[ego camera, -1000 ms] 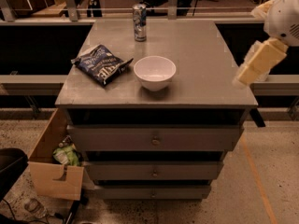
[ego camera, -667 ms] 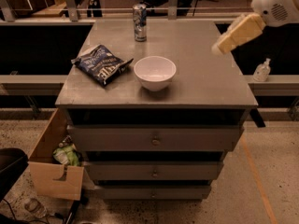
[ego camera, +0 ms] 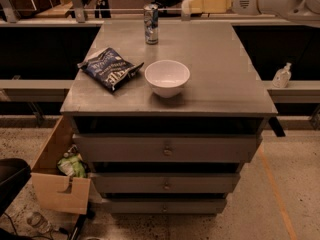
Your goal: Pick redbull can
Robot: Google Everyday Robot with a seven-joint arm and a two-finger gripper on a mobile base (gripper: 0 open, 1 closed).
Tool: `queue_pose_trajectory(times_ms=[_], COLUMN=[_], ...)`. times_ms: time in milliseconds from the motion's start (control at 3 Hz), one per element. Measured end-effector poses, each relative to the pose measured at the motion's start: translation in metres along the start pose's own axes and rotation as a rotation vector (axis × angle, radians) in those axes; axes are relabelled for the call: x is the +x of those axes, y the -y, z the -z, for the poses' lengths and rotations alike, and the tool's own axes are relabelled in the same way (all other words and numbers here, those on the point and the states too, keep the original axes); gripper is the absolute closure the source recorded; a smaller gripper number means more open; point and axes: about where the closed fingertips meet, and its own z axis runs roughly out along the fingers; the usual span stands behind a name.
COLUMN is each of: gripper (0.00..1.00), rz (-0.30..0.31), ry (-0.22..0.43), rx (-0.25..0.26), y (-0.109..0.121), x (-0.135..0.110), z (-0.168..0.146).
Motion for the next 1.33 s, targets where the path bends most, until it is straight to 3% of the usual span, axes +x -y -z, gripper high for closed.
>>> queue_pose_trajectory(times_ms=[333, 667, 1000, 1333], gripper=[0.0, 0.0, 0.0, 0.0], rz=[0.022, 0.022, 0.029, 0.03], ry=[0.02, 0.015, 0.022, 0.002], rx=[0.048, 0.04, 0.035, 0.023], y=[0.011, 0.009, 0.007, 0.018], x=[-0.009, -0.008, 0.005, 0.028], z=[0.005, 0.005, -0.03, -0.086])
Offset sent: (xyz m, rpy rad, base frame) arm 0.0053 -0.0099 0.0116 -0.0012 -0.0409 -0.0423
